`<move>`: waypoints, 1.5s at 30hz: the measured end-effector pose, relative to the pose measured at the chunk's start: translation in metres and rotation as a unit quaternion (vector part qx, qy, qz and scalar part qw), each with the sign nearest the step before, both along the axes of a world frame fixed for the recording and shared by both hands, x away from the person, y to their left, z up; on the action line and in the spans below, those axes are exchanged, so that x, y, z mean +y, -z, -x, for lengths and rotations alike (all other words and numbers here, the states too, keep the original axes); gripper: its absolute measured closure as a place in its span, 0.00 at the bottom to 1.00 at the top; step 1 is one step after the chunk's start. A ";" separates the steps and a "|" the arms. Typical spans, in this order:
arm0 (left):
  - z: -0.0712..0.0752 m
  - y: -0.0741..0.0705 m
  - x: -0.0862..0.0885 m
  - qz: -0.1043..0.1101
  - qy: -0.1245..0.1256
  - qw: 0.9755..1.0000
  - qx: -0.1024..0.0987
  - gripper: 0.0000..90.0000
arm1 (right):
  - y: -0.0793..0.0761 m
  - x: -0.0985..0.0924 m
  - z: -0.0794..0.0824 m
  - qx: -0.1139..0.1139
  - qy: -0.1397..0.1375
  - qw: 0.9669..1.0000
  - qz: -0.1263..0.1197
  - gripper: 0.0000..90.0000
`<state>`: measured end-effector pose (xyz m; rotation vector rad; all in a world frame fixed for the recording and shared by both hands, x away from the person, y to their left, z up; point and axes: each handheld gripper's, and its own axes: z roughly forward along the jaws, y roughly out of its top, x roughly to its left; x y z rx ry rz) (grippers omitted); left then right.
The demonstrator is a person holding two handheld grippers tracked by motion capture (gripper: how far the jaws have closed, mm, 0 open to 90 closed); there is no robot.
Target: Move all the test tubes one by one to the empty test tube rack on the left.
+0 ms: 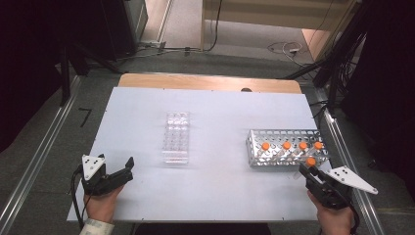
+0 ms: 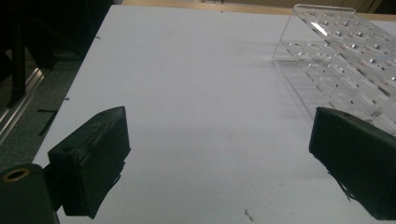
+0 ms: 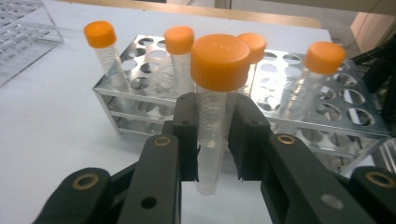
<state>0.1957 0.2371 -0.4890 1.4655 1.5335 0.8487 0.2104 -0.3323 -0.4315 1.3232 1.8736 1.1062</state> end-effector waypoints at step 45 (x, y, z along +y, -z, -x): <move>0.001 -0.016 -0.040 0.008 0.103 0.995 -0.004 0.08 | 0.004 0.124 -0.013 0.011 -0.178 0.984 0.016 0.80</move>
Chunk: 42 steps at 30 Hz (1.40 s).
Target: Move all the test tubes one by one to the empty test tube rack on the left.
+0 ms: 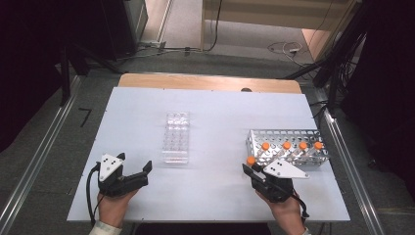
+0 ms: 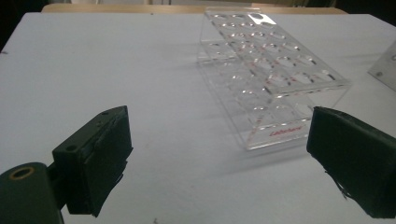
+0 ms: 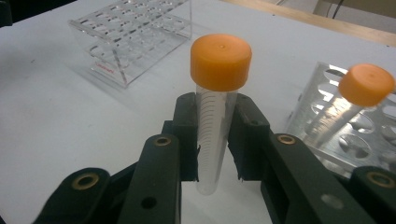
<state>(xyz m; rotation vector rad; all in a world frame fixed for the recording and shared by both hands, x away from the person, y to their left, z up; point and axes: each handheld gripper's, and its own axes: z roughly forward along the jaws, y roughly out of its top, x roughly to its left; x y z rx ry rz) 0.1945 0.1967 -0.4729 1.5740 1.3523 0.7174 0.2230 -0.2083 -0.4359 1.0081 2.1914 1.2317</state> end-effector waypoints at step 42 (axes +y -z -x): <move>-0.021 -0.055 -0.120 0.020 0.238 0.971 -0.026 0.54 | 0.008 0.094 -0.014 -0.003 -0.096 0.995 0.018 0.80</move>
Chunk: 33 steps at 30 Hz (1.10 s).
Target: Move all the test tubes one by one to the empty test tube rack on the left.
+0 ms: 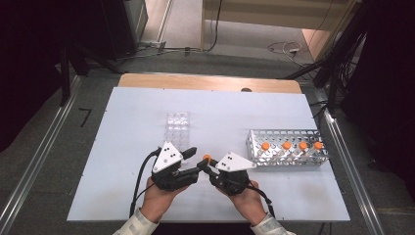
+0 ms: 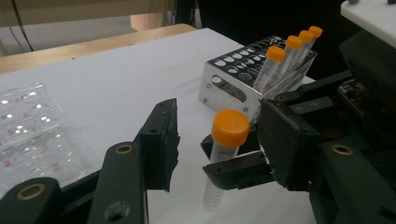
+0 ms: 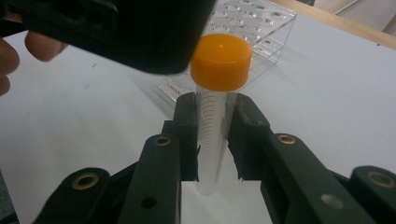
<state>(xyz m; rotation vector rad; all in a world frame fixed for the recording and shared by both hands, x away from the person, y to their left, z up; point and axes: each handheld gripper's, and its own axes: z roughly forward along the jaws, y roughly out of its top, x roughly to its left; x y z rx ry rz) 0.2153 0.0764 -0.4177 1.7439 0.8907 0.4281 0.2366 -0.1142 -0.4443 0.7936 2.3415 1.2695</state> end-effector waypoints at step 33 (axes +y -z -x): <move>-0.026 -0.003 -0.002 0.008 0.014 1.000 0.021 0.78 | -0.005 -0.044 0.004 0.024 0.023 0.999 -0.029 0.32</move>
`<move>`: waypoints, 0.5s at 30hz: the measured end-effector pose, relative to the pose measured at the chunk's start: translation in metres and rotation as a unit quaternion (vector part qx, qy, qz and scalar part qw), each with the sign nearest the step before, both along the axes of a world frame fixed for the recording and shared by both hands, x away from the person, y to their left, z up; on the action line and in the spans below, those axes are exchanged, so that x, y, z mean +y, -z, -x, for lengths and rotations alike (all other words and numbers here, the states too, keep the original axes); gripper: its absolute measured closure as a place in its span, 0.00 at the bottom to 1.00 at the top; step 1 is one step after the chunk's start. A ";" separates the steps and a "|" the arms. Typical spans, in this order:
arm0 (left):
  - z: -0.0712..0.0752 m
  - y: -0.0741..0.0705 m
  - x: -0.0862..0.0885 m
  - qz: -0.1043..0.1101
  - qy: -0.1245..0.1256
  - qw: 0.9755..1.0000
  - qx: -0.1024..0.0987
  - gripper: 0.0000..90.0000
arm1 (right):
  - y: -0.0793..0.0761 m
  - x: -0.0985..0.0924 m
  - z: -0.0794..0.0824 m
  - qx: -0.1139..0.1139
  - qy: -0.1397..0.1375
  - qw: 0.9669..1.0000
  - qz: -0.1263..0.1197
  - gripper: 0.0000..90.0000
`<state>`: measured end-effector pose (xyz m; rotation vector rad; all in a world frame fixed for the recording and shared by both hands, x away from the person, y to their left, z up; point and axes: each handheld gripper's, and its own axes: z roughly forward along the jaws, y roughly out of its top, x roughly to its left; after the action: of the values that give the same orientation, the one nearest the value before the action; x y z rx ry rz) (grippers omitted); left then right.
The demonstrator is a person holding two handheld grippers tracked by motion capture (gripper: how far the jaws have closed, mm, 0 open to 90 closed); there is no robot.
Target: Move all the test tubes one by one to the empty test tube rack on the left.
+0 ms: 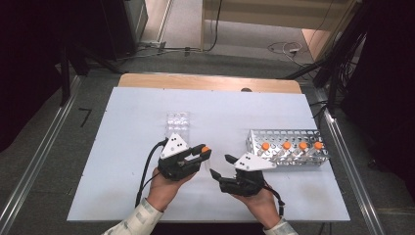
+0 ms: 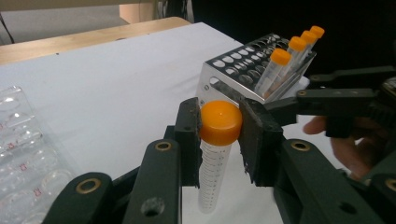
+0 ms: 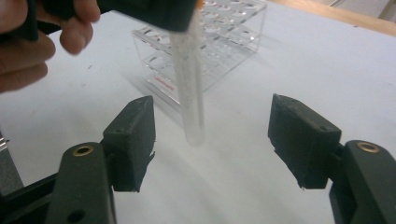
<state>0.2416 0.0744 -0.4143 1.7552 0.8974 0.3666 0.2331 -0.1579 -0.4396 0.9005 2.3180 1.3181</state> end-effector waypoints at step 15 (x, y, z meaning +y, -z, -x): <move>-0.040 -0.026 0.005 -0.014 -0.036 0.999 -0.013 0.78 | -0.004 -0.055 0.032 -0.001 0.028 1.000 -0.012 0.27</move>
<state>0.2815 0.0798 -0.3885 1.7425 0.9421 0.4492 0.2013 -0.2126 -0.4357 0.9644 2.2629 1.3264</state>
